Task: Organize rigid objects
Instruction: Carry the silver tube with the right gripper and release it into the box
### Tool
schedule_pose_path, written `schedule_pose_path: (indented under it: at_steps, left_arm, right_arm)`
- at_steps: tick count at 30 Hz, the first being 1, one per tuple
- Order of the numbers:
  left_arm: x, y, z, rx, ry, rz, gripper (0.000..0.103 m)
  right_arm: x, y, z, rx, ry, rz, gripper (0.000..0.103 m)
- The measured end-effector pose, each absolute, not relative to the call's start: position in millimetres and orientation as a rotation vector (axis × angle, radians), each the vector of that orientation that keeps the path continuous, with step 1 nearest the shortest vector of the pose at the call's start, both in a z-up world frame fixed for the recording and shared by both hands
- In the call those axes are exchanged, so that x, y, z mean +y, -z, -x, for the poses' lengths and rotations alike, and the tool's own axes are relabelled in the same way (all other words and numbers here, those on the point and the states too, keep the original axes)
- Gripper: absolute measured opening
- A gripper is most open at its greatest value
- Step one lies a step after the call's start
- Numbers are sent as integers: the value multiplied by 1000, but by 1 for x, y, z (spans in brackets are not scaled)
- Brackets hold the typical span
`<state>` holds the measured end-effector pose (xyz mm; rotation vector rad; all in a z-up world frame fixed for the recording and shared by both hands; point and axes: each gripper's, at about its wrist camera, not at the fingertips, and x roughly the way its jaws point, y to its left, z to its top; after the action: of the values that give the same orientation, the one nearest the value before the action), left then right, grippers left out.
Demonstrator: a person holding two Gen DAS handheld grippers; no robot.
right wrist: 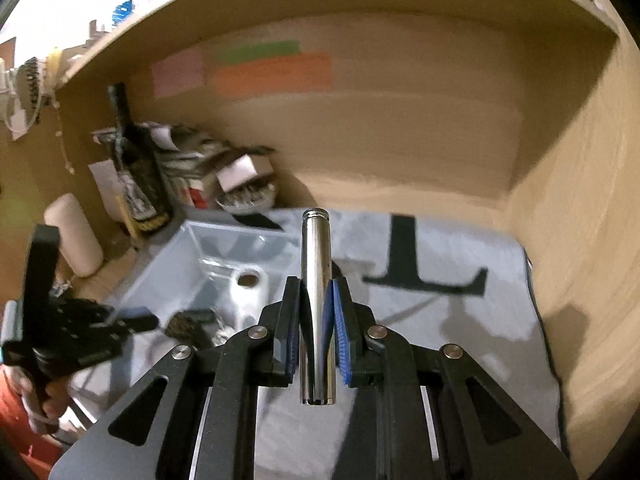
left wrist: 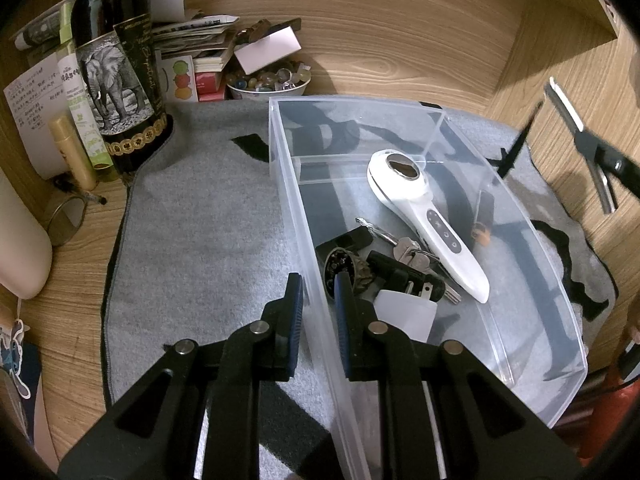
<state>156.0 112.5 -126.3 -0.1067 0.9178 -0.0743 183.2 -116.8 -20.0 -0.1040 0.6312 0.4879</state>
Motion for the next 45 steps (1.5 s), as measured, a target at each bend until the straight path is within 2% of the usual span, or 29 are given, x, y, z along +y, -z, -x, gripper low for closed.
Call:
schedule_pose_path:
  at_steps: [11, 28, 36, 45]
  left_arm:
    - [113, 127, -156, 917, 74, 106, 15]
    - [113, 126, -156, 917, 74, 109, 15]
    - [113, 126, -156, 918, 75, 109, 15]
    - [113, 126, -156, 918, 75, 108, 15]
  right_arm:
    - [-73, 15, -172, 596, -592, 198, 14]
    - [-24, 73, -192, 856, -703, 396, 14]
    - [-22, 78, -194, 901, -718, 407, 15]
    - [-37, 54, -190, 807, -682, 359, 34]
